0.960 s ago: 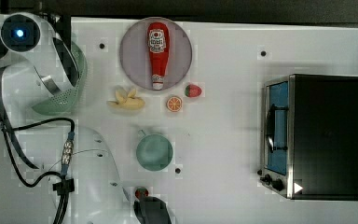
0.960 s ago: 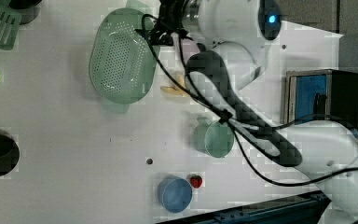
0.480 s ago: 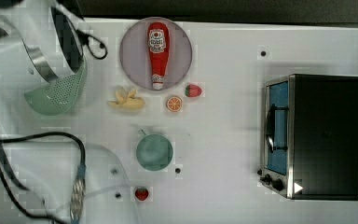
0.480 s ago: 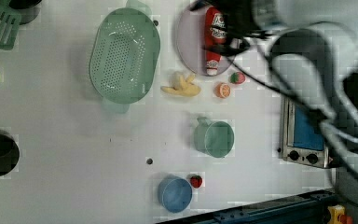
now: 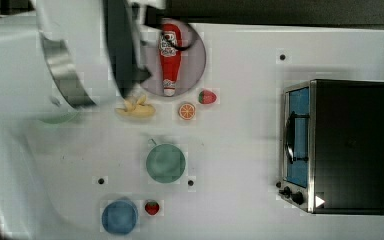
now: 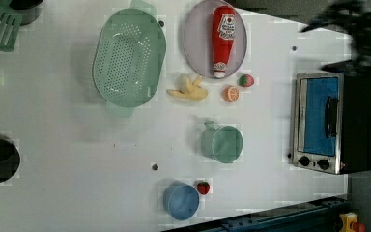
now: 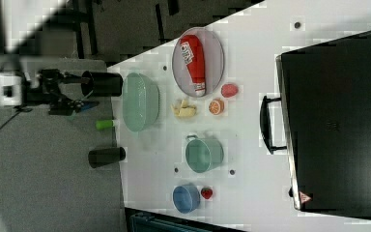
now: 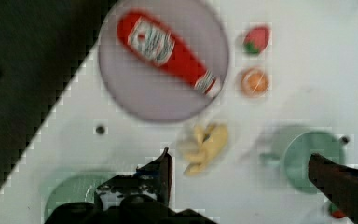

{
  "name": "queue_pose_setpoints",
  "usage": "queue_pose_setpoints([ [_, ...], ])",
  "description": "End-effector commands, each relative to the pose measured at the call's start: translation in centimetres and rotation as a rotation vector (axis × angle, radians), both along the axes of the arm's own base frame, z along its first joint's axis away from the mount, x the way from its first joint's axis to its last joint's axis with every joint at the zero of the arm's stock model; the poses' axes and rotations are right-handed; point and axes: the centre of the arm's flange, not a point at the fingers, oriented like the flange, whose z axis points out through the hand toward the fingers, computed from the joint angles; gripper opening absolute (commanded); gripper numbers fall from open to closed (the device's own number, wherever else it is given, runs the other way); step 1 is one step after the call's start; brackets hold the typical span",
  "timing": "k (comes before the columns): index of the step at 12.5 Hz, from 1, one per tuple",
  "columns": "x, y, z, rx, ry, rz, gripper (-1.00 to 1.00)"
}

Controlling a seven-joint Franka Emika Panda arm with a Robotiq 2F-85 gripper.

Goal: Drag strainer forwards.

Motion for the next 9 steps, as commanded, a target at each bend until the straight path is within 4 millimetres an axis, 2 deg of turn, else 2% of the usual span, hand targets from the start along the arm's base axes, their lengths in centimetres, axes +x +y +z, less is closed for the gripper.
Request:
queue_pose_setpoints([
  [1, -0.8, -8.5, -1.2, -0.026, 0.070, 0.019, 1.00],
  [4, -3.4, -10.9, -1.5, -0.031, 0.101, 0.007, 1.00],
  [9, -6.7, -12.4, 0.4, -0.027, 0.080, -0.009, 1.00],
])
